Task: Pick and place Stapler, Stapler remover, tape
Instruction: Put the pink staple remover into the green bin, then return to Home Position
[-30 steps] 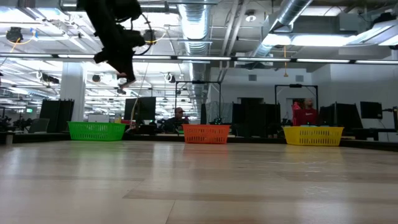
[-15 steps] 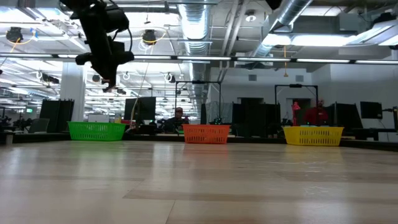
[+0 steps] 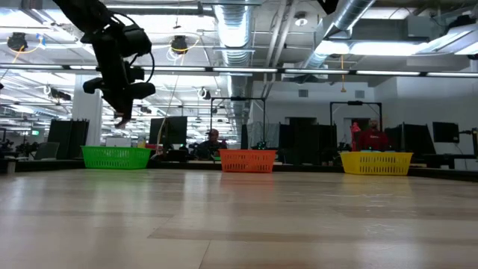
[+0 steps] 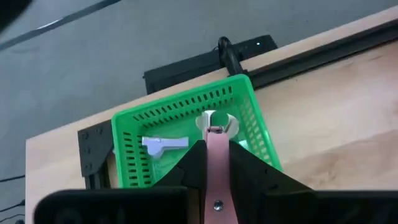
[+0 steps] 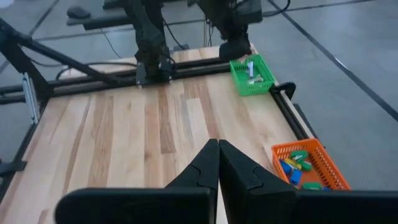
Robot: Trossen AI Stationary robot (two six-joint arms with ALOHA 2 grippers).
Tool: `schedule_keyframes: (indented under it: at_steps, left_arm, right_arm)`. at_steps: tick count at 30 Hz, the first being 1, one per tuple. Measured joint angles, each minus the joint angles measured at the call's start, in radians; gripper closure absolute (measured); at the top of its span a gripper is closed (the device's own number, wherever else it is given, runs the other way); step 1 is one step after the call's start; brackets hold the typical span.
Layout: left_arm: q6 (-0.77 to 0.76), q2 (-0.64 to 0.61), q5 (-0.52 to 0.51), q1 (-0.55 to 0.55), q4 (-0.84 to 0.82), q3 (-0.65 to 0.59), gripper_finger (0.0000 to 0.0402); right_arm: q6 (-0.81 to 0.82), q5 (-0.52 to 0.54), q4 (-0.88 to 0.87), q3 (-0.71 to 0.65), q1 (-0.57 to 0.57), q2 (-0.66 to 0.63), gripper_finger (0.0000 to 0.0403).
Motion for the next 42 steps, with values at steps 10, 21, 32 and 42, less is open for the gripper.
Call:
schedule_keyframes:
  at_steps: [10, 21, 32, 42]
  left_arm:
    - [0.018, 0.000, -0.024, 0.006, 0.078, -0.013, 0.0347]
    - [0.019, 0.000, -0.053, 0.006, 0.112, -0.012, 0.0299]
    - [0.009, -0.050, 0.155, -0.016, 0.130, -0.012, 0.0250]
    - [-0.045, -0.186, 0.332, -0.153, 0.147, -0.011, 0.0287]
  right_arm:
    - [0.010, 0.000, 0.041, 0.000, 0.000, 0.000, 0.0403]
    - [0.010, 0.000, 0.041, 0.000, 0.000, 0.000, 0.0403]
    - [0.010, 0.000, 0.039, 0.000, 0.001, 0.000, 0.0403]
    - [0.010, 0.000, 0.037, 0.000, 0.001, 0.000, 0.0403]
